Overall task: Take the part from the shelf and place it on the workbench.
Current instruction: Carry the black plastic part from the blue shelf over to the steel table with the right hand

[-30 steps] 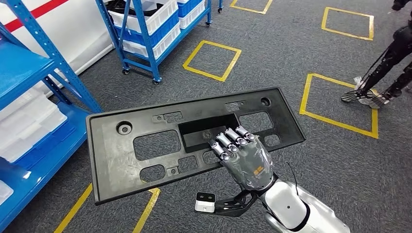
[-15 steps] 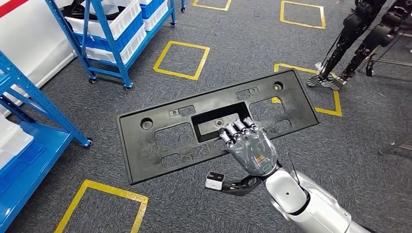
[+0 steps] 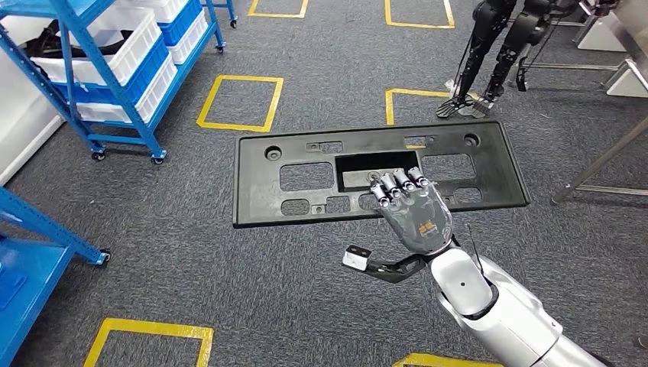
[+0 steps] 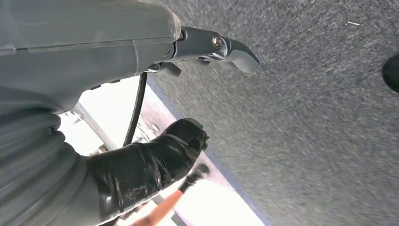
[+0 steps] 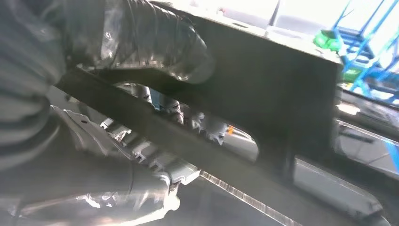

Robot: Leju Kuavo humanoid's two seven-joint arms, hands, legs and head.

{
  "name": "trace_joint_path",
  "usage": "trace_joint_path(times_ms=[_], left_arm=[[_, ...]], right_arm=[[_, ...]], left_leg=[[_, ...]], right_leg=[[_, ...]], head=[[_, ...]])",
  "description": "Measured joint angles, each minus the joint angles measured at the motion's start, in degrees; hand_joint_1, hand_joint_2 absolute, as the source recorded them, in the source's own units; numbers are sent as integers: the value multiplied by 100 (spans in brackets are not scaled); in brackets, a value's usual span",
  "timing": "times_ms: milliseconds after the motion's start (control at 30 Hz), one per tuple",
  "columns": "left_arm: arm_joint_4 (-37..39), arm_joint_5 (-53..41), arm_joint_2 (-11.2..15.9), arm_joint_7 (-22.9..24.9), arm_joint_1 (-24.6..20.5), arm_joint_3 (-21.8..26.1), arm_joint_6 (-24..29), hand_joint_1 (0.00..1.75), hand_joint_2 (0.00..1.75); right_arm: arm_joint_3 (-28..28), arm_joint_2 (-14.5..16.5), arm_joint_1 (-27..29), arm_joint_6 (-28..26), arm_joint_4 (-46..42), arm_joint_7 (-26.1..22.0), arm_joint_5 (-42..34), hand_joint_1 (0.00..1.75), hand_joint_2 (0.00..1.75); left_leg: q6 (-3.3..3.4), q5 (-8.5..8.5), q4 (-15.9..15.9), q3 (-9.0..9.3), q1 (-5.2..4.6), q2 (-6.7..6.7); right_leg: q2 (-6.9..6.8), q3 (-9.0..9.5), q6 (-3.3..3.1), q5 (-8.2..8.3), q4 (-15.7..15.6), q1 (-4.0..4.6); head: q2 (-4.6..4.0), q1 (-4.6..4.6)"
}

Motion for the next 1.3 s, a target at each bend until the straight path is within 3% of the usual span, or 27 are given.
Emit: trace_joint_path(times_ms=[33,67,133,200,267,300,367,433,500,533,600,667,733,800,867,933,1000,1033,1067,1100,1167,1233,1300], left_arm=[[0,-54,1,-1,1,37,2,0,175],[0,-115,3,-3,1,78,9,0,175],[0,-255,9,-5,2,172,29,0,175],[0,-394,15,-6,-1,279,49,0,175],[0,-474,27,-6,-10,374,55,0,175],[0,-492,36,-5,-16,408,55,0,175],[0,-514,46,-5,-21,465,55,0,175],[0,-571,49,-6,-8,524,60,0,175],[0,-680,49,-5,0,599,74,0,175],[0,-741,49,-5,-1,642,83,0,175],[0,-850,44,1,-9,732,102,0,175],[0,-913,35,10,-13,801,120,0,175],[0,-939,26,20,-23,846,136,0,175],[0,-975,19,27,-49,891,151,0,175],[0,-1025,9,31,-69,939,170,0,175],[0,-1084,-3,32,-58,986,185,0,175],[0,-1160,-11,37,-39,1059,192,0,175],[0,-1195,-18,39,-36,1095,195,0,175],[0,-1225,-22,40,-36,1128,198,0,175],[0,-1251,-27,40,-36,1159,202,0,175],[0,-1302,-34,39,-38,1216,209,0,175],[0,-1335,-43,38,-41,1262,214,0,175],[0,-1366,-51,40,-55,1298,221,0,175]], right_arm=[[-19,0,2,22,27,2,1,175,175],[-52,-1,2,38,56,9,2,175,175],[-158,-5,-6,48,110,37,4,175,175],[-294,-11,-21,48,167,72,7,175,175],[-396,-26,-28,48,216,88,7,175,175],[-428,-41,-26,48,237,89,7,175,175],[-473,-68,-32,48,273,90,7,175,175],[-506,-75,-36,52,295,89,7,175,175],[-535,-81,-27,78,315,89,7,175,175],[-551,-87,-24,105,323,89,7,175,175],[-599,-103,-28,177,326,89,3,175,175],[-674,-116,-45,222,321,91,-1,175,175],[-734,-127,-65,237,316,103,-3,175,175],[-786,-148,-67,247,306,132,-5,175,175],[-878,-163,-73,255,275,170,-9,175,175],[-991,-168,-97,278,249,192,-10,175,175],[-1085,-170,-100,329,236,178,-10,175,175],[-1123,-170,-90,351,230,168,-11,175,175],[-1158,-170,-79,364,225,161,-11,175,175],[-1192,-170,-69,367,222,159,-12,175,175],[-1252,-170,-64,367,213,159,-13,175,175],[-1289,-170,-52,367,192,156,-13,175,175],[-1306,-170,-18,367,169,147,-13,175,175]], left_leg=[[-8,100,-16,-20,4,-7],[-14,298,-256,68,12,-25],[-24,668,-983,366,42,-230],[-7,766,-1363,525,51,-421],[44,752,-1386,535,29,-369],[77,766,-1412,545,24,-303],[147,796,-1472,571,27,-164],[190,797,-1501,585,16,-29],[204,778,-1502,594,10,107],[205,764,-1502,607,10,174],[190,724,-1503,662,10,300],[152,680,-1506,719,-5,411],[106,651,-1519,754,-24,531],[57,616,-1538,798,-29,631],[14,492,-1379,760,-15,449],[-9,215,-789,461,1,135],[-29,22,-130,72,4,24],[-36,70,-22,-23,5,11],[-40,231,-135,-15,8,-2],[-44,463,-439,89,18,-49],[-41,758,-1078,339,52,-311],[-13,761,-1301,432,65,-524],[50,763,-1336,451,50,-449]], right_leg=[[75,-3,3,-8,21,-4],[152,-6,14,-23,55,-13],[297,-47,68,-80,168,-26],[423,-129,137,-113,265,-43],[543,-185,198,-95,280,-68],[510,-199,225,-102,296,-73],[230,-328,281,-263,545,-63],[-68,-641,335,-584,1175,-73],[-126,-935,371,-734,1723,-108],[-141,-959,378,-663,1741,-120],[-251,-684,356,-277,1167,-118],[-487,-335,292,-29,473,-49],[-572,-233,234,-26,230,26],[-442,-211,183,-7,164,17],[-316,-138,125,24,71,-23],[-192,-96,76,33,35,-37],[-45,-97,47,16,63,-32],[34,-97,44,4,83,-33],[119,-97,52,-11,110,-40],[202,-98,72,-33,147,-50],[348,-142,129,-84,248,-67],[479,-222,194,-99,318,-84],[607,-270,264,-78,318,-116]], head=[[0,0],[0,0],[0,0],[0,2],[0,4],[0,4],[0,6],[0,7],[0,7],[0,7],[0,7],[0,7],[0,7],[0,7],[0,7],[0,7],[0,7],[0,7],[0,7],[0,7],[0,7],[0,10],[0,14]])
